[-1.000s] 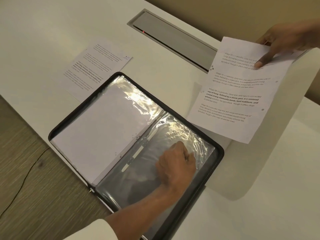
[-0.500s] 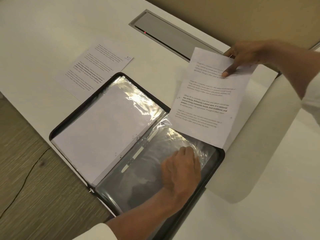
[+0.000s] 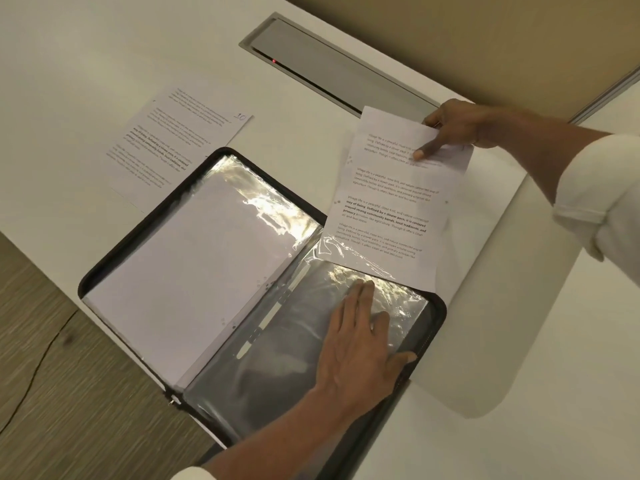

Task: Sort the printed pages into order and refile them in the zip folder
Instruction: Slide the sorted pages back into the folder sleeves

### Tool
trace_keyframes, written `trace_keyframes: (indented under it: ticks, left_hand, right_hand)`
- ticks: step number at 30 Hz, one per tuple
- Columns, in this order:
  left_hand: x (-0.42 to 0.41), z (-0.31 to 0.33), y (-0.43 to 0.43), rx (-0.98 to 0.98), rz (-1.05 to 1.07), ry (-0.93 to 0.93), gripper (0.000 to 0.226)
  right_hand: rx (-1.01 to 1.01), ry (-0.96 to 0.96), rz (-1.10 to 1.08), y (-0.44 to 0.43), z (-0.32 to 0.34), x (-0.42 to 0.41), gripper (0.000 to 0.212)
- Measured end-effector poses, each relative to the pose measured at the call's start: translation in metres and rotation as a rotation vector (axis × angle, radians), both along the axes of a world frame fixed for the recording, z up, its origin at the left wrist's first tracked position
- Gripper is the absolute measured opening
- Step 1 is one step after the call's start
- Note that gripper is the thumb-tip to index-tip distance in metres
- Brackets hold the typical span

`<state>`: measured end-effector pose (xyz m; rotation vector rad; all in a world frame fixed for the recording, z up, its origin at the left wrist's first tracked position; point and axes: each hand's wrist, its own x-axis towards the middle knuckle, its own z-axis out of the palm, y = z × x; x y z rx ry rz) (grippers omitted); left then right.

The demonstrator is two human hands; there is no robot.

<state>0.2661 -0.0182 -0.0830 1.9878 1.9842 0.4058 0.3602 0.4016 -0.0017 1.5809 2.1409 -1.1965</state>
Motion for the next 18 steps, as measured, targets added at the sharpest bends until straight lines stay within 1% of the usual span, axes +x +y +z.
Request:
trace_keyframes:
  ticks: [2,4,7,9,11,13,15,18]
  left_hand:
    - [-0.008,-0.002,0.008,0.027,0.041,-0.075,0.061]
    - [-0.023,-0.002,0.024,0.081,0.092,-0.129,0.052]
    - [-0.055,0.003,0.065,0.145,0.210,-0.134,0.039]
    - [-0.080,0.008,0.097,0.148,0.278,-0.141,0.035]
    - [-0.104,0.014,0.128,0.161,0.301,-0.193,0.033]
    - [-0.123,0.017,0.157,0.098,0.310,-0.264,0.037]
    - [-0.136,0.017,0.182,-0.019,0.301,-0.331,0.045]
    - [-0.145,0.017,0.206,-0.130,0.264,-0.409,0.053]
  right_hand:
    - [-0.022,0.001,-0.007,0.001,-0.003,0.002,0.036]
    - [-0.039,-0.005,-0.012,0.002,-0.003,0.006,0.036]
    - [-0.064,-0.004,-0.005,0.001,0.001,0.010,0.036]
    - [-0.079,-0.009,-0.002,0.000,0.003,0.010,0.038]
    - [-0.080,-0.003,0.004,0.000,0.004,0.011,0.042]
    - [-0.067,0.002,0.009,0.000,0.005,0.011,0.046]
    - [-0.062,0.007,0.006,0.001,0.009,0.013,0.046]
    - [-0.095,0.025,-0.009,0.000,0.015,0.016,0.048]
